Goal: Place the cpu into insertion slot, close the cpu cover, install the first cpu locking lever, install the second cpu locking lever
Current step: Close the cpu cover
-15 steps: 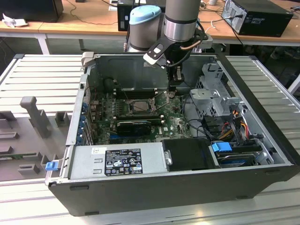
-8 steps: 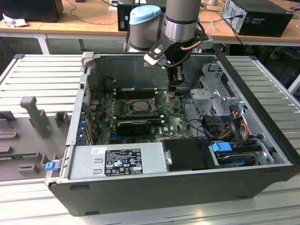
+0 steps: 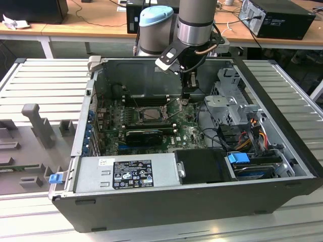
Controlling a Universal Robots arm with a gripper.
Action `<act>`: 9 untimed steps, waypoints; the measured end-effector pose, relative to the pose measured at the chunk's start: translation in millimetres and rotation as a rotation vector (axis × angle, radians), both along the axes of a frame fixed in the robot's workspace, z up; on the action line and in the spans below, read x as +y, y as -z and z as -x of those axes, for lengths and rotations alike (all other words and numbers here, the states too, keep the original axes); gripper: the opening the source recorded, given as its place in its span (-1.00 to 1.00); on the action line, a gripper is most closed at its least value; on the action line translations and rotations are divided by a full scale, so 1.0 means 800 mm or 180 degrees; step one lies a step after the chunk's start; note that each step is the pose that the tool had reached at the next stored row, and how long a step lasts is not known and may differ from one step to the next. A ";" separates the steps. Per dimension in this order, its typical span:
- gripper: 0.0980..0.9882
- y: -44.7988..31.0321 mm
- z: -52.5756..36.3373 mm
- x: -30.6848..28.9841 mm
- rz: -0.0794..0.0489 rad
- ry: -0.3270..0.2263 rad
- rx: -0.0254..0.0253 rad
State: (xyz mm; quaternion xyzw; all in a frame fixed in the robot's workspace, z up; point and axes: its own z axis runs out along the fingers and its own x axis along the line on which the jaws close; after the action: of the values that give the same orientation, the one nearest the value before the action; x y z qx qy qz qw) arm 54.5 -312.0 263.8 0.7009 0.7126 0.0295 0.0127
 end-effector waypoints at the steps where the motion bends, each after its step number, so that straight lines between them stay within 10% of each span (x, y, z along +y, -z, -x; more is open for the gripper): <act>1: -0.98 0.0005 -0.002 0.0000 0.0000 0.0000 0.0000; 6: -0.98 0.0113 -0.012 -0.0006 0.0000 -0.0026 0.0000; 9: -0.98 0.0238 -0.013 -0.0082 0.0000 -0.0036 0.0031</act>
State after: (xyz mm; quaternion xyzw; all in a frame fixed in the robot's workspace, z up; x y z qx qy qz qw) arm 64.5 -318.6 244.8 0.6969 0.7166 0.0261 0.0090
